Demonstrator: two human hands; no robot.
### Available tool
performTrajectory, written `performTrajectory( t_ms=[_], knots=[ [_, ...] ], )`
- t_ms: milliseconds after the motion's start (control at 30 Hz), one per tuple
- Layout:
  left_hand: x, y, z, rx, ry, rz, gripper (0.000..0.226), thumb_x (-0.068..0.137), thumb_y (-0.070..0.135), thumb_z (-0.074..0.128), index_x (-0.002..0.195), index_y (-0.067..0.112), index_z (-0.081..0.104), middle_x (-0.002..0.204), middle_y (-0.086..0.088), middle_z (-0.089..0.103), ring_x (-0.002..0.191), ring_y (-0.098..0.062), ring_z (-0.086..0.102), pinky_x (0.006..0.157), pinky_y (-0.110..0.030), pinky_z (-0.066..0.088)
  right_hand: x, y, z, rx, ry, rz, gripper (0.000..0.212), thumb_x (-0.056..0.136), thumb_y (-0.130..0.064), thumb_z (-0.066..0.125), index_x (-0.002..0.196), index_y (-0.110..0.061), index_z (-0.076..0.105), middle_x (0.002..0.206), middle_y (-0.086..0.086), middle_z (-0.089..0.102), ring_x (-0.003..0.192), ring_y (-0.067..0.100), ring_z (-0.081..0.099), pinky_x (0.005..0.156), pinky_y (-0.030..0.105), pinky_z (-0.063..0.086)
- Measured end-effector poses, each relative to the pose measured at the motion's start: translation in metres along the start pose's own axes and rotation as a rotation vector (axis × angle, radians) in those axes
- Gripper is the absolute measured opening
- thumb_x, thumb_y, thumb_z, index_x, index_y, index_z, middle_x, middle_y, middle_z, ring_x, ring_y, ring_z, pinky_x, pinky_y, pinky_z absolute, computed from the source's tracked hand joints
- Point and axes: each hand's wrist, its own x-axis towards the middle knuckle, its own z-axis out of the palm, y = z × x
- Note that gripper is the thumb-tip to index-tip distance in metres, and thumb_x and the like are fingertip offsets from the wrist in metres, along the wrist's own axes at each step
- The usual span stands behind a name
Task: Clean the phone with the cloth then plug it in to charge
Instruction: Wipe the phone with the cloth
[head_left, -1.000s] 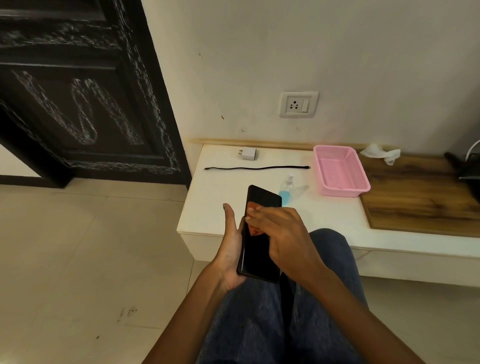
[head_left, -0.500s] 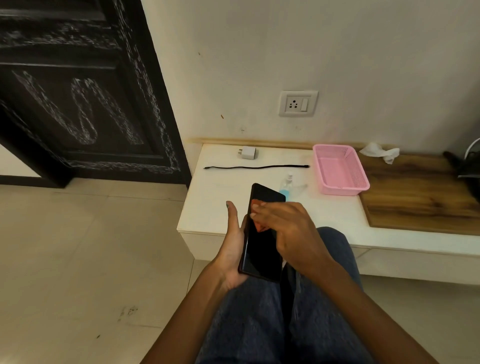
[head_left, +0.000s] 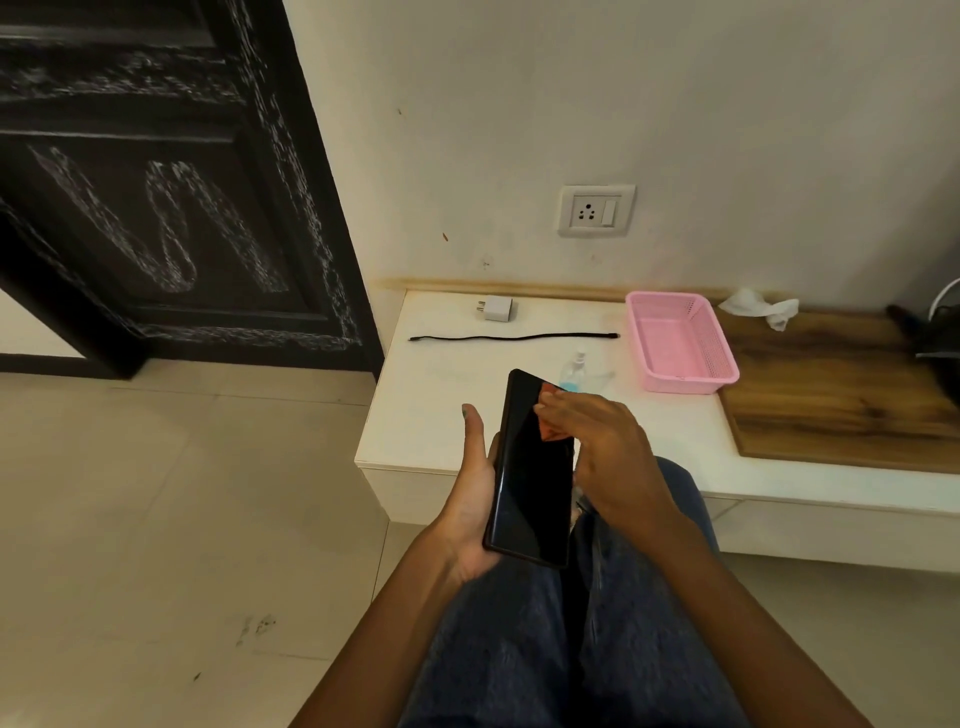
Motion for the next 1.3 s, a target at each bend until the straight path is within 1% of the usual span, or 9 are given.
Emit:
performTrajectory(
  t_ms=[133,333,500,667,833,1000,1167,1233,1300],
  knots=[
    [0.001,0.002,-0.005,-0.049,-0.039,-0.028,0.087,0.066,0.088,0.036,0.108,0.021,0.074,0.115,-0.017,0.068,0.102,-0.030,0.067,0.075,-0.039,0.057,-0.015,-0.016,0.002,-0.027,-0.035,-0.115,0.043,0.063,0.018,0.056,0.099,0.001,0.072,0.108,0.015,0.070,0.102,0.028,0.066,0.090,0.037,0.046],
    [0.001,0.000,0.001,0.021,-0.002,0.000,0.093,0.064,0.089,0.036,0.128,0.025,0.060,0.124,-0.019,0.063,0.107,-0.032,0.064,0.088,-0.044,0.052,-0.002,0.004,-0.005,-0.026,-0.014,0.008,0.054,0.044,0.032,0.071,0.092,0.006,0.072,0.095,0.021,0.071,0.088,0.037,0.069,0.086,0.041,0.043],
    [0.001,0.001,-0.007,-0.047,-0.041,-0.024,0.088,0.066,0.089,0.036,0.110,0.021,0.072,0.116,-0.017,0.068,0.105,-0.030,0.066,0.078,-0.040,0.057,-0.019,-0.015,0.003,-0.006,-0.062,-0.136,0.043,0.062,0.019,0.062,0.099,0.000,0.072,0.107,0.014,0.070,0.100,0.028,0.067,0.088,0.036,0.050],
    [-0.001,-0.003,-0.002,0.000,-0.024,-0.016,0.093,0.065,0.088,0.035,0.125,0.023,0.063,0.120,-0.017,0.066,0.103,-0.030,0.067,0.083,-0.041,0.055,-0.010,0.011,-0.003,0.011,-0.051,0.016,0.053,0.046,0.026,0.067,0.095,0.006,0.071,0.099,0.021,0.071,0.091,0.037,0.069,0.084,0.044,0.046],
    [0.000,0.001,-0.005,-0.050,-0.060,-0.037,0.091,0.067,0.088,0.034,0.114,0.018,0.071,0.118,-0.019,0.067,0.103,-0.031,0.067,0.076,-0.039,0.057,-0.021,-0.008,0.004,-0.015,-0.037,-0.105,0.039,0.064,0.015,0.060,0.099,0.001,0.072,0.107,0.016,0.070,0.100,0.029,0.066,0.089,0.040,0.048],
    [-0.001,0.000,-0.003,-0.026,-0.039,-0.016,0.094,0.069,0.088,0.030,0.123,0.019,0.065,0.119,-0.019,0.066,0.102,-0.032,0.067,0.078,-0.041,0.056,-0.010,0.010,-0.006,-0.003,-0.055,0.016,0.059,0.041,0.023,0.076,0.096,0.003,0.072,0.099,0.017,0.072,0.092,0.034,0.068,0.086,0.039,0.042],
    [-0.002,0.002,-0.010,-0.043,-0.069,-0.032,0.093,0.064,0.088,0.037,0.112,0.017,0.071,0.117,-0.019,0.067,0.103,-0.032,0.067,0.075,-0.038,0.057,-0.024,-0.008,0.005,-0.022,-0.066,-0.121,0.042,0.063,0.013,0.062,0.101,-0.002,0.072,0.107,0.013,0.070,0.097,0.028,0.067,0.087,0.039,0.051],
    [-0.004,0.002,-0.011,-0.043,-0.062,-0.028,0.094,0.065,0.088,0.036,0.116,0.016,0.069,0.119,-0.019,0.066,0.104,-0.032,0.067,0.078,-0.039,0.056,-0.024,-0.003,0.003,0.007,-0.082,-0.135,0.042,0.061,0.016,0.067,0.098,-0.003,0.073,0.106,0.011,0.071,0.097,0.026,0.068,0.085,0.040,0.053],
    [-0.004,0.001,-0.009,-0.038,-0.050,-0.016,0.097,0.066,0.089,0.034,0.124,0.017,0.064,0.120,-0.019,0.065,0.103,-0.031,0.066,0.082,-0.041,0.055,-0.018,0.008,0.000,0.030,-0.070,-0.037,0.052,0.049,0.022,0.079,0.095,-0.002,0.073,0.101,0.011,0.072,0.095,0.026,0.068,0.086,0.039,0.050]
  ],
)
